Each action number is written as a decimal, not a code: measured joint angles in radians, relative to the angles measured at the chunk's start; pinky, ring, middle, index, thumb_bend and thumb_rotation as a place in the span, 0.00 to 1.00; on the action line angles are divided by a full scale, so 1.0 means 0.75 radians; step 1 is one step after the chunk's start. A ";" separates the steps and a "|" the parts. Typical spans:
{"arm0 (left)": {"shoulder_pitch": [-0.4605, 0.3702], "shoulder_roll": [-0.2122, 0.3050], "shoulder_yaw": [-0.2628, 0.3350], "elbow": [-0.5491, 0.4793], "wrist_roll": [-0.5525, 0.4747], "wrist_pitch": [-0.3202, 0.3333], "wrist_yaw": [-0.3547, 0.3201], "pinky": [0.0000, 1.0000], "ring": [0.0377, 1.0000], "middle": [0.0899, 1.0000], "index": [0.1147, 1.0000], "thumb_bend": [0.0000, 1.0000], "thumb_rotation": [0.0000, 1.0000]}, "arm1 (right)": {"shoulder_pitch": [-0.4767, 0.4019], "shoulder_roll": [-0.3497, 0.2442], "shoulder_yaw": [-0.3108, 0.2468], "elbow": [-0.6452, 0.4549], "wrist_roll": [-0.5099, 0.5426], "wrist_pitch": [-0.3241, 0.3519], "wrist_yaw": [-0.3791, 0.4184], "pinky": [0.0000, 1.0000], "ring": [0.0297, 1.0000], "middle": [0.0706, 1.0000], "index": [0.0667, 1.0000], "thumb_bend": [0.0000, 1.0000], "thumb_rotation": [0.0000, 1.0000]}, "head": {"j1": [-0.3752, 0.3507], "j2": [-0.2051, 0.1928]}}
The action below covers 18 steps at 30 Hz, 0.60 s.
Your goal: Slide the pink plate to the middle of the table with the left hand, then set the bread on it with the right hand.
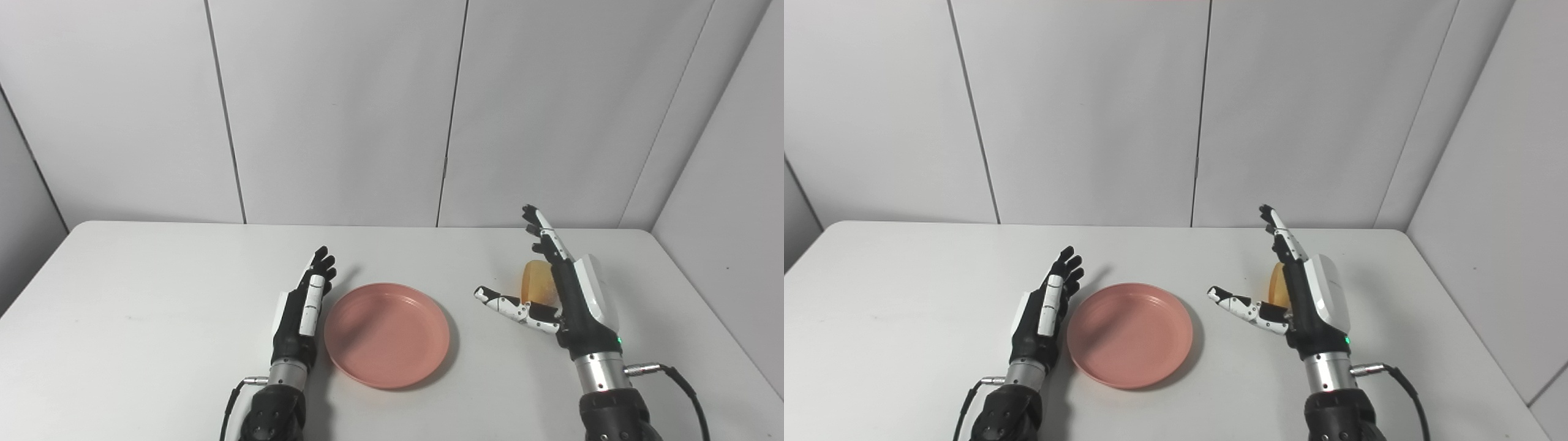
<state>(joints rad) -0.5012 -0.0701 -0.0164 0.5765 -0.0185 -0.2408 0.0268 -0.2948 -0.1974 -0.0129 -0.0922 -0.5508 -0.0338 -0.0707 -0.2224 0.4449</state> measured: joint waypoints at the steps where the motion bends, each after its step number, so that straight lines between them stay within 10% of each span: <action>1: 0.000 0.000 0.000 0.000 0.000 -0.003 0.000 0.95 0.93 0.93 0.90 0.73 1.00 | -0.012 -0.021 0.000 0.024 -0.001 0.005 0.010 0.82 0.92 0.93 0.92 0.68 0.41 | 0.002 0.000; 18: -0.002 0.000 0.001 0.003 0.000 -0.014 0.000 0.95 0.93 0.93 0.90 0.75 1.00 | -0.212 -0.263 0.025 0.436 0.037 0.023 0.080 0.83 0.94 0.93 0.93 0.76 0.42 | -0.006 0.002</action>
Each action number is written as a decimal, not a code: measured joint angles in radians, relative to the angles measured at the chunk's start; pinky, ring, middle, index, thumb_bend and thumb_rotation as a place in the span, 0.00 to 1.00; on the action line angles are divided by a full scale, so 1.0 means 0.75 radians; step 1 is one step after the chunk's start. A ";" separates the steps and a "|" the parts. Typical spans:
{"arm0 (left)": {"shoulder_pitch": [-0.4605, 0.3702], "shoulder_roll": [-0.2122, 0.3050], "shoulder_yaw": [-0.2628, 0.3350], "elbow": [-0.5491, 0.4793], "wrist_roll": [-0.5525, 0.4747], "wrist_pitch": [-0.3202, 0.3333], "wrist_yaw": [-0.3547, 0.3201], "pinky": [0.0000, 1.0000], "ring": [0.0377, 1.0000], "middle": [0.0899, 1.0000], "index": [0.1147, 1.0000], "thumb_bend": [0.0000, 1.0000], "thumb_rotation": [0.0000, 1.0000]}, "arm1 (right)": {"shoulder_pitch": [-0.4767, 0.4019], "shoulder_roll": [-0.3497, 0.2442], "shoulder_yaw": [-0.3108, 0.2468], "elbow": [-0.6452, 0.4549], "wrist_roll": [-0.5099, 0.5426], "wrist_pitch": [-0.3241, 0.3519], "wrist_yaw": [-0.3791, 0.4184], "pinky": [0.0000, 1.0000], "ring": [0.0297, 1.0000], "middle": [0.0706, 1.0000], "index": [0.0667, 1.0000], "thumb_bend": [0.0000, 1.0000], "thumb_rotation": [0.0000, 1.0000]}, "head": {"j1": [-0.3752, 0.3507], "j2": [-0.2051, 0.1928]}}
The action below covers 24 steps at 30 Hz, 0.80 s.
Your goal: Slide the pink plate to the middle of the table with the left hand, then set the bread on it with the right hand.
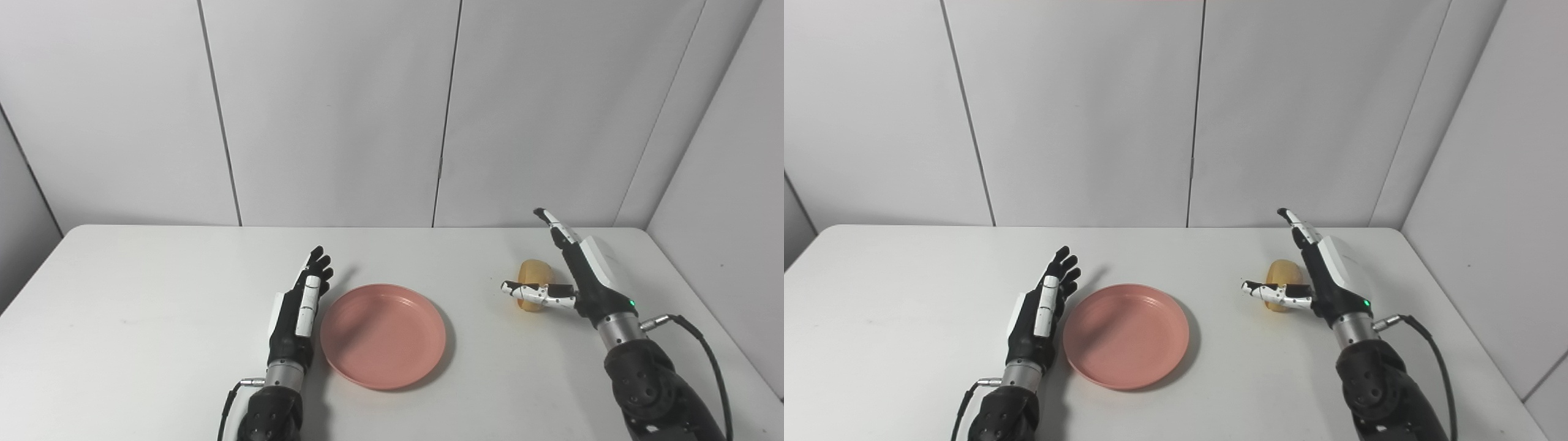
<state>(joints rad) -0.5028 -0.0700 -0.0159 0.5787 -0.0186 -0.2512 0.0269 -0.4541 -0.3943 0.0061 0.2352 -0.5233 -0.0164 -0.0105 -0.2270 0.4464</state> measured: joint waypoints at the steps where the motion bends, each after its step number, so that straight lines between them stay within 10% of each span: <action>1: 0.000 0.000 0.000 0.000 0.000 0.000 0.000 0.95 0.93 0.94 0.90 0.75 1.00 | -0.013 -0.015 0.011 0.027 -0.003 0.000 0.002 0.84 0.94 0.93 0.94 0.76 0.42 | 0.000 0.000; 24: 0.007 0.000 -0.004 -0.015 -0.004 -0.003 -0.008 0.96 0.94 0.94 0.92 0.75 1.00 | -0.143 -0.129 0.206 0.337 -0.046 -0.001 0.038 0.94 0.94 0.94 0.94 0.82 0.43 | 0.002 0.012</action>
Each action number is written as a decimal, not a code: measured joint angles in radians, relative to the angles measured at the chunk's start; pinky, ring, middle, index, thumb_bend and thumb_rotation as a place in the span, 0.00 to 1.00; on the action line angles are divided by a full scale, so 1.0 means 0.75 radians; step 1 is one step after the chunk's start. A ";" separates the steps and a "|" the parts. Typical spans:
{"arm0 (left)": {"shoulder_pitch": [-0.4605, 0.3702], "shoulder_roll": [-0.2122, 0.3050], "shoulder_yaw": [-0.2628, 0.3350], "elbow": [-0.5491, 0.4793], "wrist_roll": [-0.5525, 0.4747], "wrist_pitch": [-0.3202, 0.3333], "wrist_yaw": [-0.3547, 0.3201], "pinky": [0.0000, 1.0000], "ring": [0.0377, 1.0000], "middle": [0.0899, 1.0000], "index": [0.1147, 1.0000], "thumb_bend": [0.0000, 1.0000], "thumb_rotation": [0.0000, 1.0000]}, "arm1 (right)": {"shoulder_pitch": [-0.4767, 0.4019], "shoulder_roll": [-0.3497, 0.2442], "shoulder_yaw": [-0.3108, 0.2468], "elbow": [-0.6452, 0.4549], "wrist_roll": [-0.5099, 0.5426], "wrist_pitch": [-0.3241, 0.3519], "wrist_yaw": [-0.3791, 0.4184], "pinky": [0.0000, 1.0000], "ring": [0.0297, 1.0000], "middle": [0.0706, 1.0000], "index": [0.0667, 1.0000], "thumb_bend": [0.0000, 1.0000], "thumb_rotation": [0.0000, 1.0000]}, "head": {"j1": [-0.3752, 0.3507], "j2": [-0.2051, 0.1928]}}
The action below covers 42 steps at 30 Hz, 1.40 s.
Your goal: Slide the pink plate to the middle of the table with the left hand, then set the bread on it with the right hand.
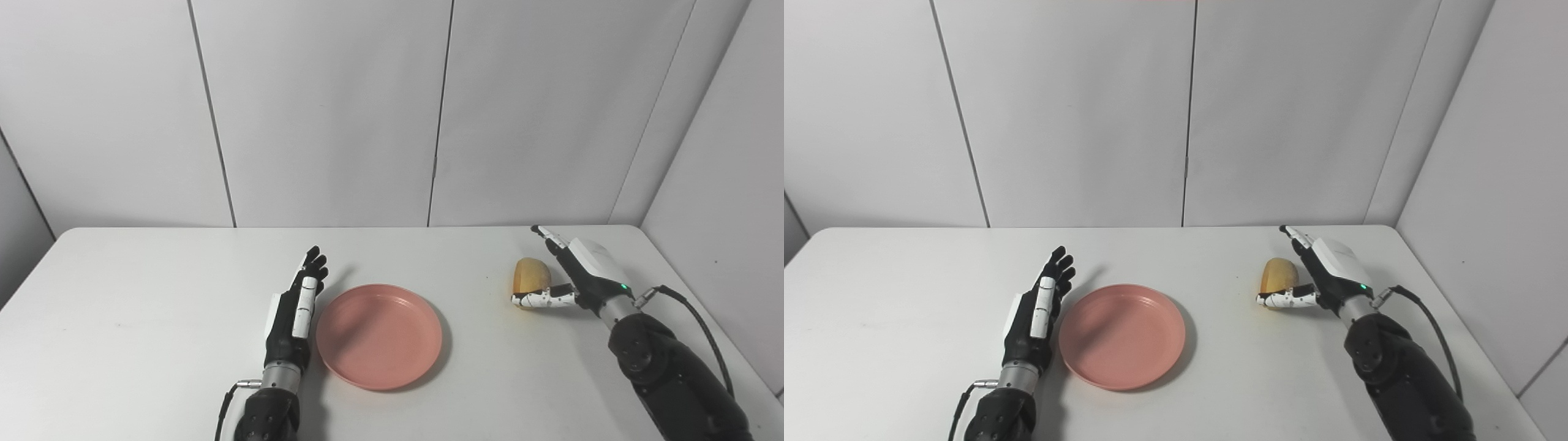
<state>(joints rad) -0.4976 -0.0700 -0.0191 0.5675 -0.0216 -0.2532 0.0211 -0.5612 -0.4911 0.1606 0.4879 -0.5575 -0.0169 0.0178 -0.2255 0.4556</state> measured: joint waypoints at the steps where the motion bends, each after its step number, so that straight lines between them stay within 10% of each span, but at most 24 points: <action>1: 0.002 0.000 0.001 -0.002 0.000 0.000 0.000 0.96 0.94 0.94 0.92 0.75 1.00 | 0.000 0.000 0.005 0.004 -0.003 0.000 0.000 0.94 0.94 0.93 0.94 0.82 0.43 | 0.000 0.000; 15: 0.005 -0.002 0.001 -0.007 -0.002 0.002 -0.010 0.98 0.95 0.95 0.92 0.75 1.00 | -0.019 0.017 0.068 0.087 -0.012 0.000 -0.002 0.84 0.91 0.92 0.91 0.81 0.33 | 0.002 0.010; 23: 0.011 -0.003 0.000 -0.017 -0.002 0.003 -0.013 0.98 0.96 0.96 0.91 0.74 1.00 | -0.020 0.033 0.042 0.084 0.066 -0.016 -0.008 0.56 0.66 0.75 0.78 0.64 0.01 | 0.002 0.012; 30: 0.017 -0.006 0.000 -0.026 -0.002 0.009 -0.026 0.98 0.96 0.96 0.92 0.74 1.00 | -0.020 0.042 0.021 0.114 0.104 -0.071 -0.059 0.48 0.55 0.60 0.61 0.43 0.00 | 0.004 0.012; 34: 0.017 -0.006 0.000 -0.028 -0.002 0.009 -0.026 0.98 0.95 0.96 0.93 0.75 1.00 | -0.018 0.048 0.020 0.114 0.093 -0.071 -0.100 0.32 0.38 0.46 0.57 0.52 0.00 | 0.004 0.012; 42: 0.017 -0.006 0.001 -0.027 -0.002 0.009 -0.029 0.97 0.95 0.96 0.93 0.74 1.00 | -0.012 0.052 -0.006 0.113 0.093 -0.075 -0.157 0.33 0.40 0.45 0.55 0.53 0.00 | 0.008 0.016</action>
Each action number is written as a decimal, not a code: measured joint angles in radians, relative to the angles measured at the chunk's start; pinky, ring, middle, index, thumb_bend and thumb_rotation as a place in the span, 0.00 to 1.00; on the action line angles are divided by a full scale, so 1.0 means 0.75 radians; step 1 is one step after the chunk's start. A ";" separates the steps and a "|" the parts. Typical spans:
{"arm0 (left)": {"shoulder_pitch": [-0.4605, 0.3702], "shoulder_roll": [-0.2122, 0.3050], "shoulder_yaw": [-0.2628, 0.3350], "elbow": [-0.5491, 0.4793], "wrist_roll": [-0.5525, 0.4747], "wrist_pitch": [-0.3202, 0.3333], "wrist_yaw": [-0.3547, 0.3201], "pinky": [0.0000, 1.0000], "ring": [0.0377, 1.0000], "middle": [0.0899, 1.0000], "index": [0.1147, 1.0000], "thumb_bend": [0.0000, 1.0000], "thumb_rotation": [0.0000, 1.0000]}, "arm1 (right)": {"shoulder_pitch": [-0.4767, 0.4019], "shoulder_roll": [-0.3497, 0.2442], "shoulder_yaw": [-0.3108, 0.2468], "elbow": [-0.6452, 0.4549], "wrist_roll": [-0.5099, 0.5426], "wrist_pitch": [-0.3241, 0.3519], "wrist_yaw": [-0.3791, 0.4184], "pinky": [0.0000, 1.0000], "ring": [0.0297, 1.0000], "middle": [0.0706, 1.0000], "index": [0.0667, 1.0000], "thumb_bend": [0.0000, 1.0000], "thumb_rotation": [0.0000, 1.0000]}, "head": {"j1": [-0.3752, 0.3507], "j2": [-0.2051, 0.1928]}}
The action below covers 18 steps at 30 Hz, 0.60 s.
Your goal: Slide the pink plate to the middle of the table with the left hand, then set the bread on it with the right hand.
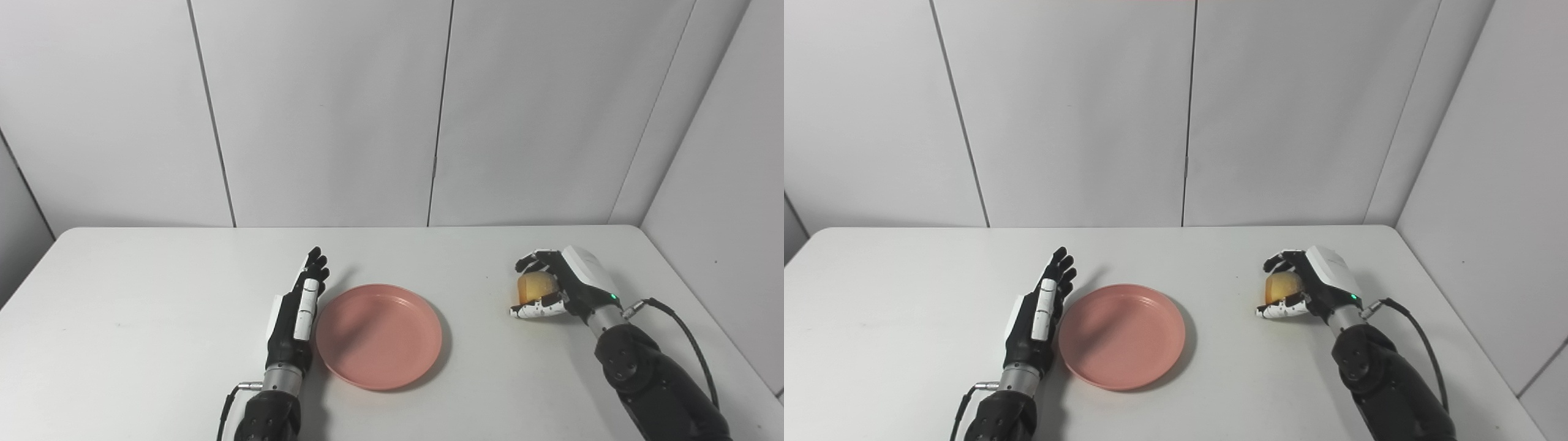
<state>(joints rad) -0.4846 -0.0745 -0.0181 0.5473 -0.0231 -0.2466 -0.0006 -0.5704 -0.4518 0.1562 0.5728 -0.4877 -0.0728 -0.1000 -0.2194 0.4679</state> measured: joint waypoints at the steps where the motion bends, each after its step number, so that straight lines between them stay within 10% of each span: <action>1: 0.000 0.000 0.000 0.000 0.000 0.000 0.000 0.97 0.95 0.96 0.93 0.74 1.00 | 0.000 0.000 -0.005 -0.002 0.001 -0.003 -0.002 0.35 0.41 0.45 0.54 0.53 0.00 | 0.000 0.000; 18: 0.001 0.000 0.000 -0.003 0.000 0.006 -0.001 0.95 0.94 0.94 0.90 0.73 1.00 | 0.019 0.126 -0.062 -0.312 0.057 -0.012 -0.026 0.35 0.39 0.42 0.49 0.52 0.00 | 0.004 0.000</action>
<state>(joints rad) -0.4842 -0.0747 -0.0184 0.5453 -0.0229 -0.2418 -0.0012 -0.5559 -0.3570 0.1099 0.3386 -0.4453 -0.0820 -0.1194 -0.2163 0.4679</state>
